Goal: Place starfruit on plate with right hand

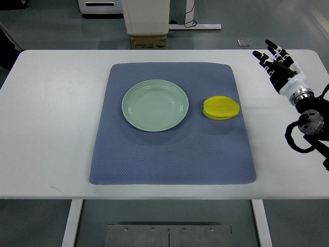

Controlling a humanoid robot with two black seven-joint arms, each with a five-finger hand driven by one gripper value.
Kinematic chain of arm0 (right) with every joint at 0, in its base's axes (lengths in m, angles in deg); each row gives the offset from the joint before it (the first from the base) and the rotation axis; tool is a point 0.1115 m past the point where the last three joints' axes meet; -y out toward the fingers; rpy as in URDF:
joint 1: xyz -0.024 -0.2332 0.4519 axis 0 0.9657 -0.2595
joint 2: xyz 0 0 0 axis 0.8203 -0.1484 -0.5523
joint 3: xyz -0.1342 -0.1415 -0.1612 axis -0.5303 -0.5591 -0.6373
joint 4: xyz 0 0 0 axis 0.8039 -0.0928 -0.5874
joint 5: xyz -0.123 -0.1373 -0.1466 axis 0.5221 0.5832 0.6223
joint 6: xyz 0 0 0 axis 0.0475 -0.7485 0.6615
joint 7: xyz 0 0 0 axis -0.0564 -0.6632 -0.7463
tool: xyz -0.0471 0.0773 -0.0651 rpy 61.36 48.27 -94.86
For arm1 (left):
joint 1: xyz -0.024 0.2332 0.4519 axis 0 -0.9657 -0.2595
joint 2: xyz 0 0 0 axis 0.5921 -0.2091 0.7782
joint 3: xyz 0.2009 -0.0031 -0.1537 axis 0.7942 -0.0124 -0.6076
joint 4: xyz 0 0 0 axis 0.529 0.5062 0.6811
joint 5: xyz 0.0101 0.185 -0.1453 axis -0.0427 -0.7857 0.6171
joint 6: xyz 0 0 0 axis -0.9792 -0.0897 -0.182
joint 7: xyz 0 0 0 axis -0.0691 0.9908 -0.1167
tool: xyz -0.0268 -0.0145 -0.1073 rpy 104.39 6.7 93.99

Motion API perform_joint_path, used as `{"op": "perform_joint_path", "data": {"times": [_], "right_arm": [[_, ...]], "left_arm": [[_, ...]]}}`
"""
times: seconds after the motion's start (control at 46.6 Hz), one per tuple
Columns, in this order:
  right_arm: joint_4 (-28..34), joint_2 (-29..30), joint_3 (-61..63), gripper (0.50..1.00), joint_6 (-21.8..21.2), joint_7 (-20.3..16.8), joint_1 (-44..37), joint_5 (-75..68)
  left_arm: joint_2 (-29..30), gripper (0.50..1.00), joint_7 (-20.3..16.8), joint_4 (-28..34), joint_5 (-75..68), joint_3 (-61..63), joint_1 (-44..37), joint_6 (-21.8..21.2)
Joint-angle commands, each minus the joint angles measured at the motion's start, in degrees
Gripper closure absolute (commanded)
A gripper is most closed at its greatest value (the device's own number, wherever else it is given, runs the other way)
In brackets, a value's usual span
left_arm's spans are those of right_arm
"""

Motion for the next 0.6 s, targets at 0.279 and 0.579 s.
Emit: {"op": "perform_joint_path", "data": {"times": [0.279, 0.579], "right_arm": [[0.0, 0.2, 0.1, 0.500, 0.2, 0.0, 0.0, 0.0], [0.1, 0.0, 0.1, 0.500, 0.2, 0.1, 0.0, 0.0]], "left_arm": [[0.0, 0.500, -0.1, 0.0, 0.2, 0.0, -0.1, -0.1], [0.0, 0.500, -0.1, 0.0, 0.1, 0.2, -0.9, 0.0]]}}
